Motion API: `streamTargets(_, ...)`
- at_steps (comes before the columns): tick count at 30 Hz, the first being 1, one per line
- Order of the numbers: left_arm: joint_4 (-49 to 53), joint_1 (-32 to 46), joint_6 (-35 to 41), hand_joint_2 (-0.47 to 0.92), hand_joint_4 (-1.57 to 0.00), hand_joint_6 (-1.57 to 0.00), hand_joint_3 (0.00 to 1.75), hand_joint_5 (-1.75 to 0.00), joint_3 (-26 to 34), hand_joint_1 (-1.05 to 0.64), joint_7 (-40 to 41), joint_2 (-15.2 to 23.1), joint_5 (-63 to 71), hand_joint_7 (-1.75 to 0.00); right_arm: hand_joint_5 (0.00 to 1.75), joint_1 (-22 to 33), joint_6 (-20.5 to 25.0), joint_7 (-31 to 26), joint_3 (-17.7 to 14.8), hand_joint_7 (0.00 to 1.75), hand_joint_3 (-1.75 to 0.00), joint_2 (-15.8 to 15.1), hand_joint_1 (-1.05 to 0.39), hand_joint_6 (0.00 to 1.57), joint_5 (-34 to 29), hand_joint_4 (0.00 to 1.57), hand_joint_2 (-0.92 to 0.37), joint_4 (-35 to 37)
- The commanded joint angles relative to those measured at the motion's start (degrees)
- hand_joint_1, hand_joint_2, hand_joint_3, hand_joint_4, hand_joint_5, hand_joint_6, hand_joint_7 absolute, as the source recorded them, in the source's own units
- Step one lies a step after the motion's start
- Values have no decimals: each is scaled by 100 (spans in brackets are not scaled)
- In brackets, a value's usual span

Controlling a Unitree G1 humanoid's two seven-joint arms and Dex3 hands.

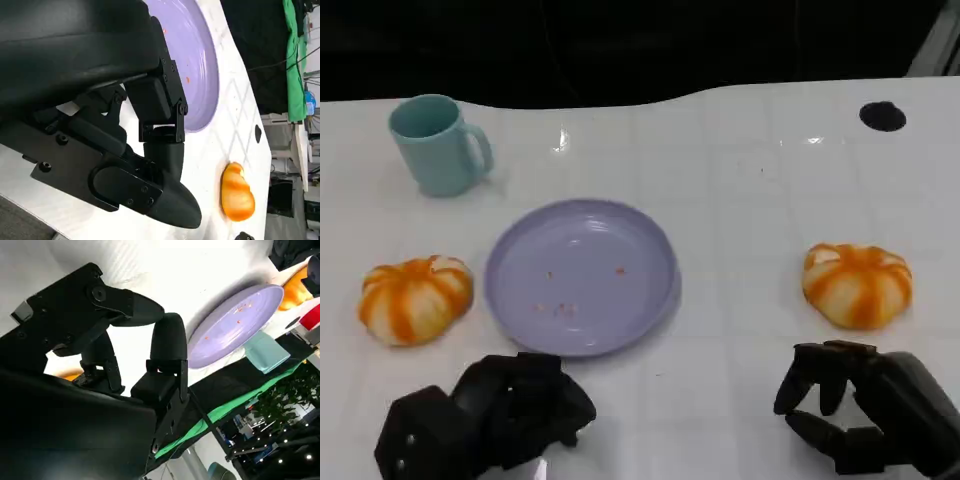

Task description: Grasp the bread from the table and place it into the plate.

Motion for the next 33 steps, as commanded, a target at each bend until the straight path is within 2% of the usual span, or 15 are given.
streamTargets(1, 11, 6, 18, 85, -87, -128, 0, -156, 53, -103, -5, 66, -52, -79, 164, 8, -26, -12, -20, 124, -88, -81, -32, 73, 65, 70, -54, 4)
streamTargets(12, -2, 14, 13, 85, -86, -127, 0, -156, 47, -102, -12, 83, -40, -80, 164, 6, -55, -43, -38, 124, -88, -71, -32, 73, 81, 70, -53, 2)
streamTargets(15, 17, 11, -10, 86, -86, -127, 0, -156, 47, -103, -6, 86, -28, -80, 159, -3, -48, -208, -60, 114, -86, -51, -33, 75, -19, 70, -54, 1)
streamTargets(19, 46, -4, -39, 86, -86, -127, 0, -156, 53, -103, -4, 79, -33, -80, 142, -18, -64, -329, -59, 90, -83, -40, -32, 80, -32, 71, -55, 6)
streamTargets(21, 58, -11, -39, 86, -86, -128, 0, -156, 54, -104, 2, 78, -30, -80, 132, -7, -30, -392, -59, 77, -81, -68, -33, 79, -116, 70, -55, -84)
streamTargets(22, 62, -14, -39, 86, -86, -128, 0, -156, 54, -104, 7, 78, -25, -80, 119, -6, -13, -421, -56, 63, -76, -90, -34, 78, -175, 68, -58, -128)
streamTargets(24, 56, -14, -29, 86, -86, -128, 0, -156, 52, -104, 8, 81, -21, -80, 101, -22, -19, -488, -43, 47, -66, -150, -35, 79, -301, 65, -63, -175)
streamTargets(25, 54, -13, -29, 86, -86, -127, 0, -156, 52, -104, -1, 83, -26, -80, 86, -25, -11, -492, -39, 37, -54, -185, -37, 75, -349, 60, -69, -210)
streamTargets(26, 59, -14, -34, 86, -86, -127, 0, -156, 54, -104, -15, 82, -38, -80, 65, -28, -4, -490, -37, 23, -34, -217, -39, 70, -391, 55, -80, -243)
streamTargets(27, 63, -15, -38, 86, -86, -127, 0, -156, 56, -104, -24, 82, -47, -80, 54, -28, 4, -487, -38, 16, -22, -235, -41, 68, -417, 53, -86, -267)
streamTargets(29, 63, -17, -26, 86, -86, -127, 0, -156, 55, -104, -21, 82, -45, -81, 42, -32, 5, -521, -42, 7, -12, -289, -42, 64, -503, 48, -91, -331)
streamTargets(33, 137, -47, -82, 86, -86, -127, 0, -156, 63, -103, -55, 74, -71, -81, 23, -15, 87, -624, -101, 0, -8, -449, -48, 42, -763, 22, -92, -630)
